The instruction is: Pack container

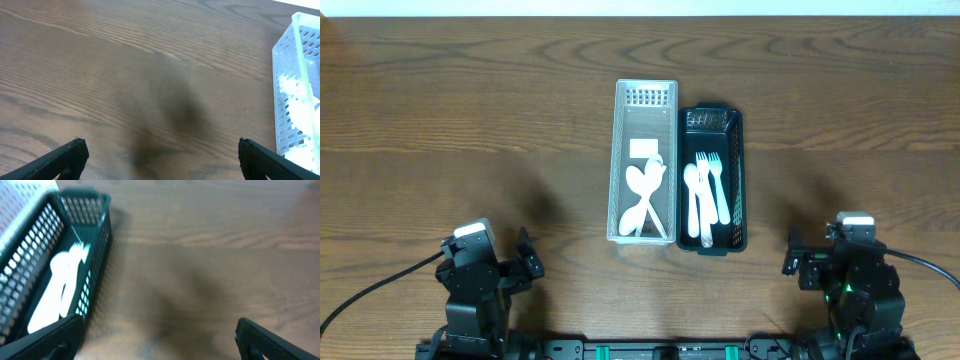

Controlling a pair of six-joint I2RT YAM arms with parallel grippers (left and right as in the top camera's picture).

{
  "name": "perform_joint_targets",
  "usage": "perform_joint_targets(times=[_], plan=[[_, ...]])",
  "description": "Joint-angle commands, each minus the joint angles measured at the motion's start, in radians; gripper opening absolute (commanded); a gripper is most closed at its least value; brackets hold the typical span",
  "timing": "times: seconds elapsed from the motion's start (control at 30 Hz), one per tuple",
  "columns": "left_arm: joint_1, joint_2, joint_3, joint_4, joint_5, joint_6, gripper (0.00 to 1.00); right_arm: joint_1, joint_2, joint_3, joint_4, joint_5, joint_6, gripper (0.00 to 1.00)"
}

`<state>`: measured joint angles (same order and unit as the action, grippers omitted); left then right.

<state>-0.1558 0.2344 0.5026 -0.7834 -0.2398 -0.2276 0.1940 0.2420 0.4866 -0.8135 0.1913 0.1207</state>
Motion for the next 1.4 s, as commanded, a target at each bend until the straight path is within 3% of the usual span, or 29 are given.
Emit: perform_joint_targets(times=[0.0,0.23,0.63,0.77,1.37], plan=[[-0.005,-0.007,0.003,-0.002,-0.012,0.017,0.98,0.002,-0.063,-0.007,-0.036,-0.024,-0.014,0.99],[-0.005,-0.007,0.003,-0.002,-0.012,0.017,0.98,-0.011,-0.238,-0.098,0.074,-0.042,-0.026,0.99],[-0.005,-0.007,0.003,-0.002,-0.012,0.017,0.98,-0.008,-0.237,-0.385,0.703,-0.082,-0.207,0.99],[-0.005,-0.007,0.003,-0.002,-0.012,0.017,0.98,-0.012,-0.237,-0.475,0.727,-0.088,-0.224,0.99],[-0.005,-0.007,0.003,-0.002,-0.012,0.017,0.98,-0.076,-0.237,-0.480,0.750,-0.091,-0.223,0.99]])
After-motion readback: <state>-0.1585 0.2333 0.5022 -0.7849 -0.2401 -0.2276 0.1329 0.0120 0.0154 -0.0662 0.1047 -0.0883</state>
